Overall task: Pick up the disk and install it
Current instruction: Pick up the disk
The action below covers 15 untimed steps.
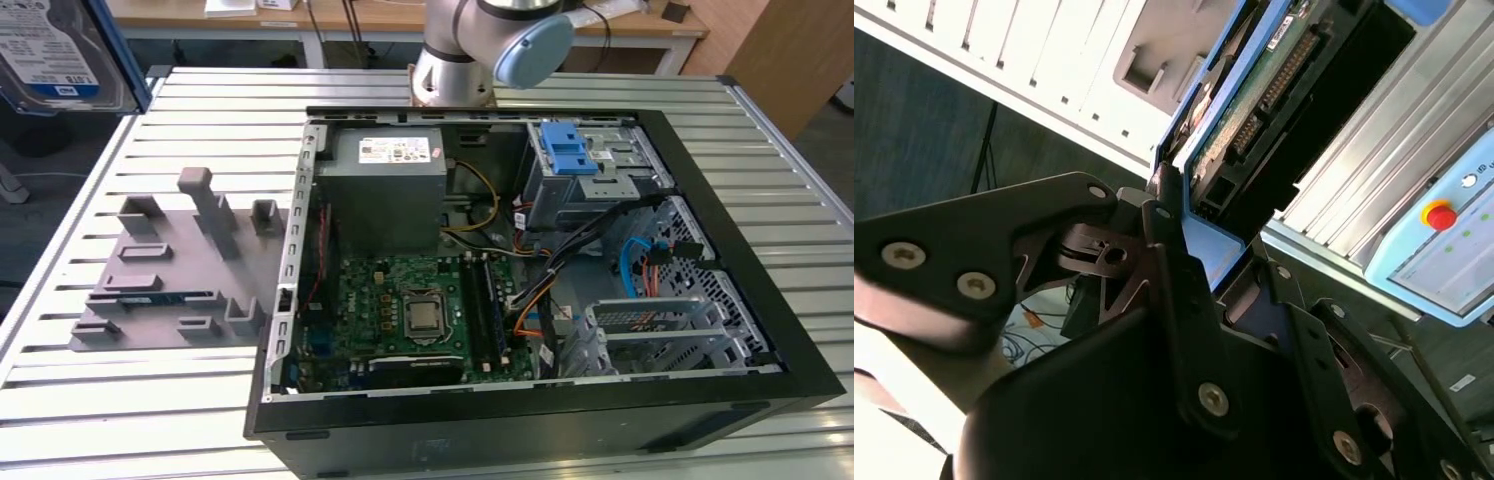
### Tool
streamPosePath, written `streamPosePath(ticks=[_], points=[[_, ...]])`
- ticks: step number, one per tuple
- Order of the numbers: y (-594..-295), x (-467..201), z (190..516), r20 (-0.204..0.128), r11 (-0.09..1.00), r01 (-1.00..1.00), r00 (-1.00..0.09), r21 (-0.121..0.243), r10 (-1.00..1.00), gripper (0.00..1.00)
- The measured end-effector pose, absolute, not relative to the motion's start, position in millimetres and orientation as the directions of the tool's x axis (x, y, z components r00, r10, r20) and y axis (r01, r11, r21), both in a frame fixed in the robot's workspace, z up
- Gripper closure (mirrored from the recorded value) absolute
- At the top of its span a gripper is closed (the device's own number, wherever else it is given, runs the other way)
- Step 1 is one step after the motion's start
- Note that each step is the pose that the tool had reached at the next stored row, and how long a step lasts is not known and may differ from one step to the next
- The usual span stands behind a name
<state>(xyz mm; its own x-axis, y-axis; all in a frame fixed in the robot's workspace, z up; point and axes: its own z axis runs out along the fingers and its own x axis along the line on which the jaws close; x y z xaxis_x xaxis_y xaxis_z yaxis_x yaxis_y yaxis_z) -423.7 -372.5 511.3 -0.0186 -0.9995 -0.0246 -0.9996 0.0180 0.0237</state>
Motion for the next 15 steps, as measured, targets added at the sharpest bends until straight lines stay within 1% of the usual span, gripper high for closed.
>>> streamPosePath(ticks=[15], points=[[-373.8, -399.9, 510.6, -0.025, 0.018, -1.0, -0.019, 0.025, -1.0, 0.64]])
